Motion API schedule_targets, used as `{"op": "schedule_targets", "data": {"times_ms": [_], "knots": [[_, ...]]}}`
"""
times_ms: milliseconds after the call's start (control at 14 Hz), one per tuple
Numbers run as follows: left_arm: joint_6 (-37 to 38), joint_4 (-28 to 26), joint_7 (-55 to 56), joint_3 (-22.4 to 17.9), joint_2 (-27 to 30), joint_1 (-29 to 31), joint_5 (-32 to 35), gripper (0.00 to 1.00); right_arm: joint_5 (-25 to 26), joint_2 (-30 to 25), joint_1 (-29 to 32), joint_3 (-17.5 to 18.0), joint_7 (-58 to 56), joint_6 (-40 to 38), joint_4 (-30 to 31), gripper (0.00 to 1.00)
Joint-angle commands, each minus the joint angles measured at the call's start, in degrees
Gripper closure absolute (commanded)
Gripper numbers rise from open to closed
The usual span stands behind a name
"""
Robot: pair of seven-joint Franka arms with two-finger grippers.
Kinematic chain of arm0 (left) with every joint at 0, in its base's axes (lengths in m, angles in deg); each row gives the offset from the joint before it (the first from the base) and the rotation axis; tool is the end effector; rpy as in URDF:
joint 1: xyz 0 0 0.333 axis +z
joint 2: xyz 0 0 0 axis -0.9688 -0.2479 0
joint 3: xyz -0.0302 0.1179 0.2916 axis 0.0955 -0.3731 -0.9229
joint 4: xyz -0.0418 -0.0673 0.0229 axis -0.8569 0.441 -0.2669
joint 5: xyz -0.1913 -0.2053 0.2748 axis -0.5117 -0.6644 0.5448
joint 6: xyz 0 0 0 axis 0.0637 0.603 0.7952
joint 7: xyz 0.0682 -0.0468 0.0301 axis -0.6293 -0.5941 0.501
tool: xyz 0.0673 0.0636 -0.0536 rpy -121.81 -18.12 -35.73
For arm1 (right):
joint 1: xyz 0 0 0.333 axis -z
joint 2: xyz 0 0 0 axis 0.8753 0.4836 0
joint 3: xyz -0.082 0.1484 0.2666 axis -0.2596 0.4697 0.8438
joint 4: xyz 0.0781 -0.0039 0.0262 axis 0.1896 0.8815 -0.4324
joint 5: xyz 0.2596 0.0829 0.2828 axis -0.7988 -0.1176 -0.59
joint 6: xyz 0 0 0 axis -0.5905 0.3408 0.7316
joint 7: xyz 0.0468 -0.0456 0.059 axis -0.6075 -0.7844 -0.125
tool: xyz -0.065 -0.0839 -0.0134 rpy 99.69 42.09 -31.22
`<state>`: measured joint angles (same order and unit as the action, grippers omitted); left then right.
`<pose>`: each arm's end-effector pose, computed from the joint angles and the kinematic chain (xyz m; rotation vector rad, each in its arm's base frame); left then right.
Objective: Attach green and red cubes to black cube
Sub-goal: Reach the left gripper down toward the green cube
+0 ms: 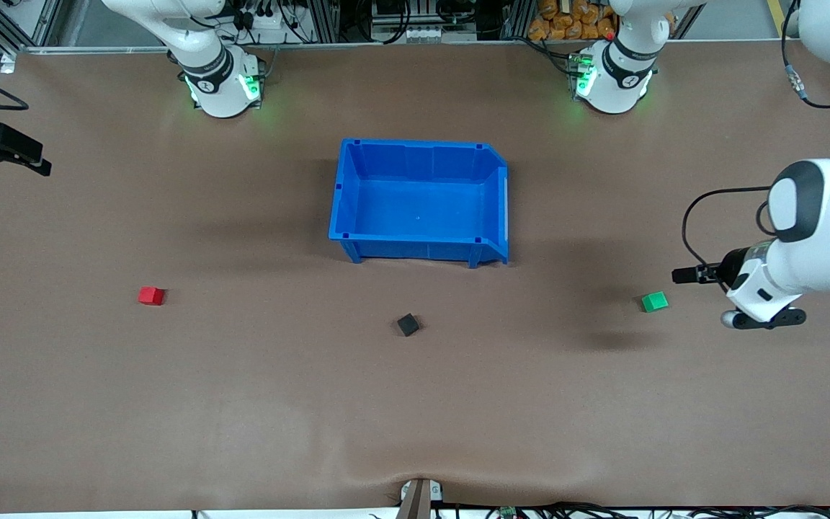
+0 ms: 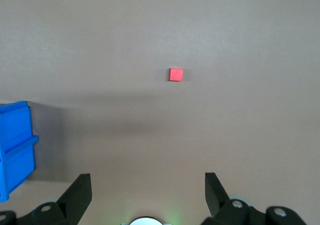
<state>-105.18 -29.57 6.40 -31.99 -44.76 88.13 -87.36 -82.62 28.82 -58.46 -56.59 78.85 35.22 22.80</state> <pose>0.6265 0.0186 0.3317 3.0941 0.1087 -0.2744 0.5218 -0.0514 0.6298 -3.1290 -0.0172 0.1180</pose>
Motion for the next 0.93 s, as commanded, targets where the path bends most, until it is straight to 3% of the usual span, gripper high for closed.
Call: {"op": "schedule_targets", "data": {"times_ms": [0,287,573,860], "knots": [[-7.3,-4.4,0.8,0.4,-0.6,0.3,0.8,0.0,-0.3,0.2,0.9,0.5,-0.7,0.7,0.2,0.0],[-10.8,-4.5,0.7,0.5,-4.0,2.0,0.9,0.0,-0.4,1.0,0.9,0.5,-0.7,1.5,0.3,0.0],[-14.5,-4.1,1.7,0.5,-6.5,1.9,0.8,0.13,-0.6,1.6,0.8,0.5,-0.7,2.2,0.4,0.0],[-16.4,-3.1,4.2,0.5,-8.7,1.1,0.8,0.21,-0.6,2.5,0.9,0.5,-0.7,3.1,0.5,0.0]]}}
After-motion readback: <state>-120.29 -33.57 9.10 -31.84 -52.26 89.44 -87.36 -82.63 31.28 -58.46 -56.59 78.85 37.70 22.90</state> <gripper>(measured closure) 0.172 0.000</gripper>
